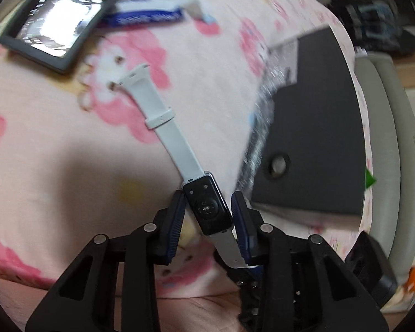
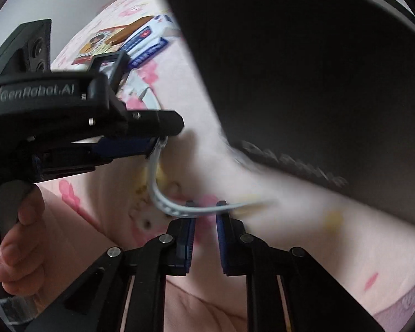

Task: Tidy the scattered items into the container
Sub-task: 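Close the right tool on the white smartwatch band, then lift the smartwatch by its band with the right tool beside the box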

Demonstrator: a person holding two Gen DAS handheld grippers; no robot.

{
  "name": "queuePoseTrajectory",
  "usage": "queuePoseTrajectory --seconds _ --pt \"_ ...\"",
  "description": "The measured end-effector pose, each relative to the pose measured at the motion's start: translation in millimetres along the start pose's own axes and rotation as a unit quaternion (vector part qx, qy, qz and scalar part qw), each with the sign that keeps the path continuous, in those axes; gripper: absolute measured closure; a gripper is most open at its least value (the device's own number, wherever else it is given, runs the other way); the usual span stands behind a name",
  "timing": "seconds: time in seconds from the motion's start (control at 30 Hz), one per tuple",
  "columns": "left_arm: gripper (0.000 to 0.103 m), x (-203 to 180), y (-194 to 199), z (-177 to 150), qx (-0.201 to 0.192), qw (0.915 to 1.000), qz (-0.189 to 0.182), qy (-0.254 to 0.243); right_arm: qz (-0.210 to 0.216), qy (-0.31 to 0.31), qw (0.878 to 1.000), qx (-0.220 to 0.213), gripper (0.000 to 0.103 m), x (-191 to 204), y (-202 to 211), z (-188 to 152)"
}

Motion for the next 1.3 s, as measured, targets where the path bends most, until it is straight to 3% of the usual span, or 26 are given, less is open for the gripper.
queuePoseTrajectory --seconds 0.2,0.4,0.57,0.7,0.83,0.97,1.23,1.3 --pt "0.067 -11 -7 -15 0.028 0.9990 -0.036 -0.006 0.024 -0.029 0.999 -0.028 0.091 -13 22 2" --pt "0.067 -23 -12 -41 0.052 0.9947 -0.089 -0.002 0.059 -0.010 0.997 -0.052 0.091 -7 51 0" --pt "0.067 -34 -16 -67 0.070 0.9912 -0.111 -0.019 0.048 0.014 0.997 -0.055 0.091 -12 62 -22" --pt "0.066 -50 -17 -79 0.093 0.9836 -0.149 -0.039 0.054 0.009 0.997 -0.063 0.091 -24 77 -34" --pt "0.065 -69 -13 -88 0.114 0.9703 -0.208 -0.044 0.062 0.007 0.995 -0.079 0.091 -39 93 -35" --pt "0.061 -64 3 -82 0.083 0.9764 -0.192 -0.053 0.091 0.003 0.992 -0.093 0.091 -41 108 -38" --pt "0.060 -56 37 -68 0.019 0.9851 -0.156 -0.069 0.077 -0.008 0.993 -0.093 0.090 -40 84 -27" --pt "0.060 -45 57 -57 -0.025 0.9891 -0.129 -0.065 0.073 -0.008 0.993 -0.088 0.090 -45 78 -19"
Point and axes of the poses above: each gripper's, at about its wrist camera, not at the fingertips, and y roughly against the way its jaws point, x to its left, z to its top, the point moved 10 cm from there along -y, roughly the way its jaws point, and after that the axes turned 9 degrees about -z, right-handed, at the moved point
